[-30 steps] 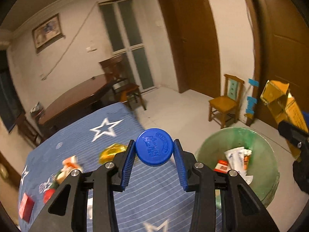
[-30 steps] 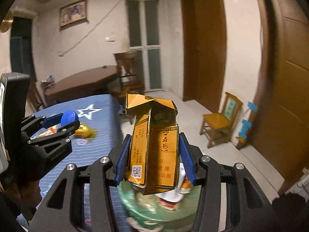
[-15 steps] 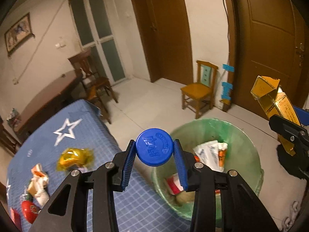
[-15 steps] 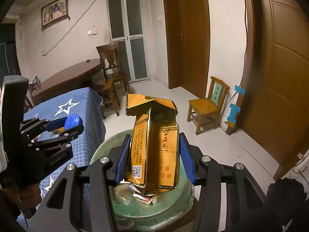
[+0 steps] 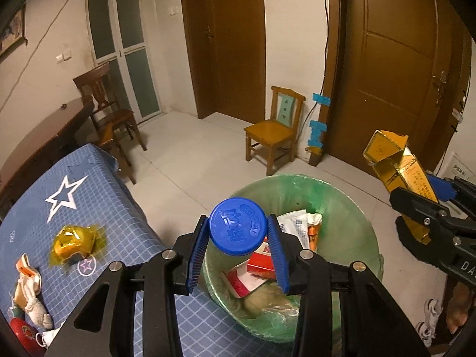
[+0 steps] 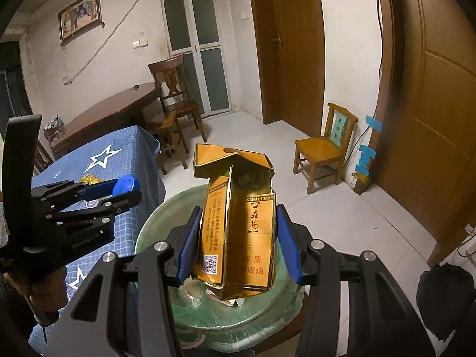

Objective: Collect trash
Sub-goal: 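Carry bottle cap and gold pack over the green bin and open both tools, then move both tools back to the table toward the green sponge and orange wrapper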

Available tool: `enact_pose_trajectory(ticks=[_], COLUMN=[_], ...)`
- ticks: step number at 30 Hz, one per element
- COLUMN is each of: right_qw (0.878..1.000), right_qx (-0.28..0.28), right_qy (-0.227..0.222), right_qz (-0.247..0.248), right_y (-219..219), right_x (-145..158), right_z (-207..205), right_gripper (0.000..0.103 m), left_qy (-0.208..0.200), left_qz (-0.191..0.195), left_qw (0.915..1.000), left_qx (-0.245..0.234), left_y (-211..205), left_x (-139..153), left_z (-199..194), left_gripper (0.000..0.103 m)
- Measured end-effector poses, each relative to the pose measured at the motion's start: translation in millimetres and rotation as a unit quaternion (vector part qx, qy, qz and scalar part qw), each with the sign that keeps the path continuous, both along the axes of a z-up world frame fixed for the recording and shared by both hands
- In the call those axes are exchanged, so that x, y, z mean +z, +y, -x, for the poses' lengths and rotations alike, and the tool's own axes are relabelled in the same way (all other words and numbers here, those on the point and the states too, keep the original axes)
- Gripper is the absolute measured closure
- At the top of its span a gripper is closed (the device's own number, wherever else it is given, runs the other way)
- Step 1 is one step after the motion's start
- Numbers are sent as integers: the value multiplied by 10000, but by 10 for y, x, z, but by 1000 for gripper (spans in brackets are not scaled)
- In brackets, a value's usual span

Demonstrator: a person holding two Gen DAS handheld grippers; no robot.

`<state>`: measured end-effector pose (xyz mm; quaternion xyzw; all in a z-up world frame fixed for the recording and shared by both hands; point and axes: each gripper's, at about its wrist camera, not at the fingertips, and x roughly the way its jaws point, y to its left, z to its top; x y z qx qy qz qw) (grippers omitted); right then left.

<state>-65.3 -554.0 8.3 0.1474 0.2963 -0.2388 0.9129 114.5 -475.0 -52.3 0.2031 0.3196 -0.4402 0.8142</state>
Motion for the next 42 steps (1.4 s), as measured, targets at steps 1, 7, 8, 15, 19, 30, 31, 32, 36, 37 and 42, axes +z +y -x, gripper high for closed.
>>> enact_pose_trajectory(ticks=[1,7,8,15,19,30,31,32,36,37,42], right_qw=[10000,9998,9998,9998,9996,9995,9996,9996,9997,9996,9986], right_qx=[19,144,151,149,145,113,113,114,158,198,464], right_qy=[0,48,53,98,91,65,66,62,-18,-46,-138], right_qz=[-4,-120,-135,-111,-232,-281,-261,-241,-210,-213,-189], right_y=[1,-44,-50,-172,-215,-237,-218,-190,-72,-34,153], right_x=[7,-8,-12,-52,-86,-98,-86,-73,-35,-30,-11], right_z=[-11,-93,-99,-199,-202,-162,-172,-188,-210,-221,-311], right_gripper=[56,56,56,45,45,45,45,45,45,45,45], left_qy=[28,78,115,411,568,417,391,378,284,252,96], left_qz=[29,128,155,241,263,146,137,141,164,170,188], left_qw=[10000,9995,9993,9978,9969,9983,9985,9987,9993,9994,9997], left_qx=[-50,-285,-316,-459,-472,-391,-351,-314,-191,-159,97], left_y=[0,-15,-16,-78,-68,37,66,109,269,303,669], left_x=[6,60,63,86,72,-62,-75,-85,-88,-89,-103], left_z=[-18,-121,-149,-349,-446,-388,-387,-390,-367,-357,-352], left_gripper=[62,62,62,50,48,46,43,43,41,39,35])
